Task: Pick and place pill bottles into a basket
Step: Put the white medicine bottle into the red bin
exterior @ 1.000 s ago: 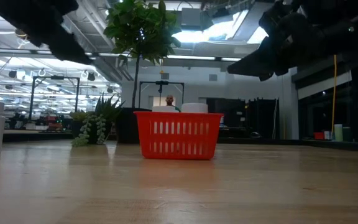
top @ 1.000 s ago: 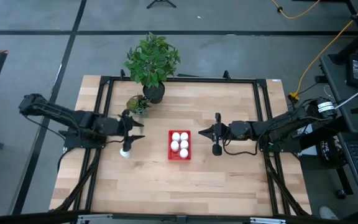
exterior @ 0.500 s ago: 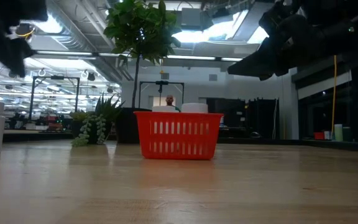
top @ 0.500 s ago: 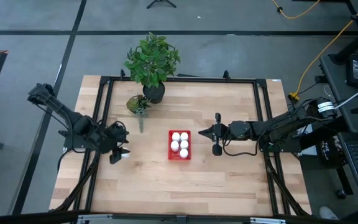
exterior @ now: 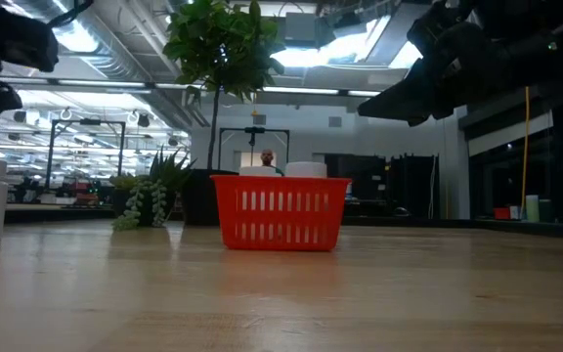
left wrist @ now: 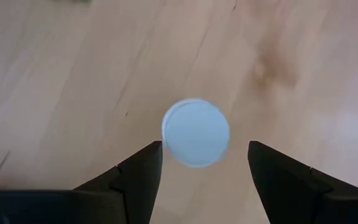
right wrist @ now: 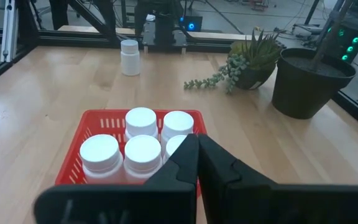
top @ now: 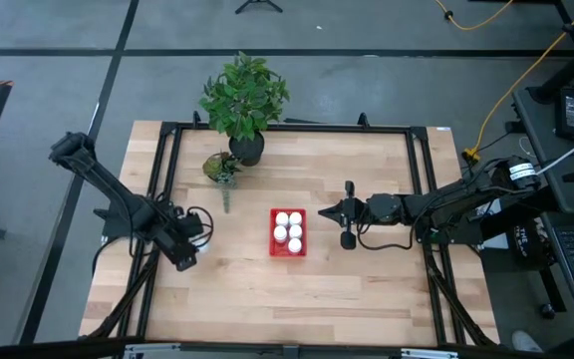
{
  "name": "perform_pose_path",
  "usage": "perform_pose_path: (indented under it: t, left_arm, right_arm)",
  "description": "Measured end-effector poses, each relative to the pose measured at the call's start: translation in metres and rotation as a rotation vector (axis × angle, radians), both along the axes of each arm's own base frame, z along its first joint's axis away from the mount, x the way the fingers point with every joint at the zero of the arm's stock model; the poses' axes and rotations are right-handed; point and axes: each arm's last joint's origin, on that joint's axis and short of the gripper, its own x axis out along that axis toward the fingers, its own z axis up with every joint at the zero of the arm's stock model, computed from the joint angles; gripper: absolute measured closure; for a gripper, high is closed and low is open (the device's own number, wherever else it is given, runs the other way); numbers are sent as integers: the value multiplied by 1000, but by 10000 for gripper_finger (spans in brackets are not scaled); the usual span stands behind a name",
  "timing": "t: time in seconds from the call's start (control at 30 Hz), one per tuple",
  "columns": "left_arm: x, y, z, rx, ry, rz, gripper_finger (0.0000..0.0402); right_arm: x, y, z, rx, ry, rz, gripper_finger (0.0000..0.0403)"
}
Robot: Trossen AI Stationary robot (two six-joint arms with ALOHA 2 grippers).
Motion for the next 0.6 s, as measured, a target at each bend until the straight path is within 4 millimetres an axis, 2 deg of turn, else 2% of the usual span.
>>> perform_pose_path:
  t: [0.3,0.6]
  left_arm:
    - [6,-6,-13,69,74,-10,171]
    - [9,-6,-17,132,57,1,171]
  right_arm:
    - [0,0,0,1,0,0,396]
    - [0,0,0,24,-2,-6,396]
